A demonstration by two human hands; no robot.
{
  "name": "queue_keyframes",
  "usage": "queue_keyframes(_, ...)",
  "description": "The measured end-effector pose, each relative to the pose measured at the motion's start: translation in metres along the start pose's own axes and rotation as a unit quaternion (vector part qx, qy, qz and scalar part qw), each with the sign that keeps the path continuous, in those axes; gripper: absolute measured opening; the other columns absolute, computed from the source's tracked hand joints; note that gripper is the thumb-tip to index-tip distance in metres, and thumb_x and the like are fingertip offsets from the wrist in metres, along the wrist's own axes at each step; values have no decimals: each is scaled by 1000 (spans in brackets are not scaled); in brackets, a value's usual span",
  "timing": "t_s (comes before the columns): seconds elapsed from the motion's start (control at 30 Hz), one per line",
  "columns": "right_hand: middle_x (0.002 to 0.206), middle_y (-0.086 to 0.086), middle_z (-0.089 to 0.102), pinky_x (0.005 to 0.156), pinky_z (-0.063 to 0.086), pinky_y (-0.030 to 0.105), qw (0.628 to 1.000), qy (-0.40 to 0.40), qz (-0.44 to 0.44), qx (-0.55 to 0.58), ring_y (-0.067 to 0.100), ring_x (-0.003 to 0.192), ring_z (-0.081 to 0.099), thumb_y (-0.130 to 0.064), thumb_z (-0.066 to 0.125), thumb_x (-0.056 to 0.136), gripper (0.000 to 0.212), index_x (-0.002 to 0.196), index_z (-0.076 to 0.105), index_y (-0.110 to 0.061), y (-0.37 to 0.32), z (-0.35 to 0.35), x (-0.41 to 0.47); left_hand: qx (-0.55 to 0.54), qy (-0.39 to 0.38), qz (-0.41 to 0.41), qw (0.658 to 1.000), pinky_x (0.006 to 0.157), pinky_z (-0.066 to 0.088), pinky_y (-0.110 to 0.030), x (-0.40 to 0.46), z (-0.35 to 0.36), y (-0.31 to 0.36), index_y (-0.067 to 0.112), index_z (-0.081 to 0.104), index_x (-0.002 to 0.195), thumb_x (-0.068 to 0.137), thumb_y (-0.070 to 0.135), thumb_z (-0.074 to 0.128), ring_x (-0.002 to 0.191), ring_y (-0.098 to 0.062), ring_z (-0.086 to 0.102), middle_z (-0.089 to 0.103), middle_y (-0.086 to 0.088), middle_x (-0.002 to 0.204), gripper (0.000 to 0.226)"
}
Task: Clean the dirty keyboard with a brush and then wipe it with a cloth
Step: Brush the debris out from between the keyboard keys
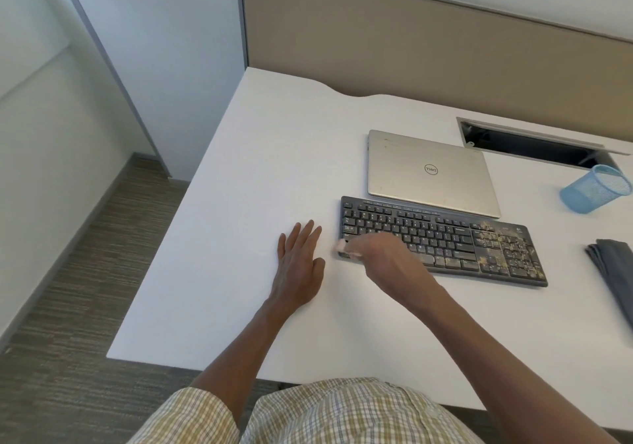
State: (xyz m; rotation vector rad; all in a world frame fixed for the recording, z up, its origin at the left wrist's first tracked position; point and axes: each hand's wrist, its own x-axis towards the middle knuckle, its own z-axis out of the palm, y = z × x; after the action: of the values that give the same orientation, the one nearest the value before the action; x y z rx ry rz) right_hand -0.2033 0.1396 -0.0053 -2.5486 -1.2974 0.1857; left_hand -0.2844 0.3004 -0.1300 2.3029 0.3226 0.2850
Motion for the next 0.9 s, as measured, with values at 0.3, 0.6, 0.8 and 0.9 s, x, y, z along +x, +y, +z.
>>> queue_keyframes(0.3,93,-2,71,64,42,20,999,17,-27,17,16,81,67,2,52,81,31,98,71,-15,-3,1,-18,13,3,3,1000,126,-3,-45,0,3,-1,14,39,155,88,18,36,156,-24,11,28,-4,166,67)
queue_keyframes(0.6,95,5,71,65,55,35,999,32,-1,9,24,80,66,-5,42,81,33,97,70,-9,-1,-2,-33,28,2,3,1000,126,-5,-43,1,3,1,15,41,154,87,18,36,156,-23,10,29,-3,165,67)
queue_keyframes(0.8,96,10,69,66,55,40,998,35,48,-10,32,83,66,-16,34,87,36,95,67,-6,12,2,-58,37,-2,9,999,126,-1,-49,0,1,2,13,43,152,87,18,38,156,-26,11,30,-4,165,66)
queue_keyframes(0.9,97,4,71,64,55,38,997,65,44,-6,27,80,65,-8,37,80,33,94,66,-7,11,-2,-61,47,-6,8,999,126,-1,-49,0,2,4,13,43,152,89,22,39,156,-27,11,30,-5,165,65)
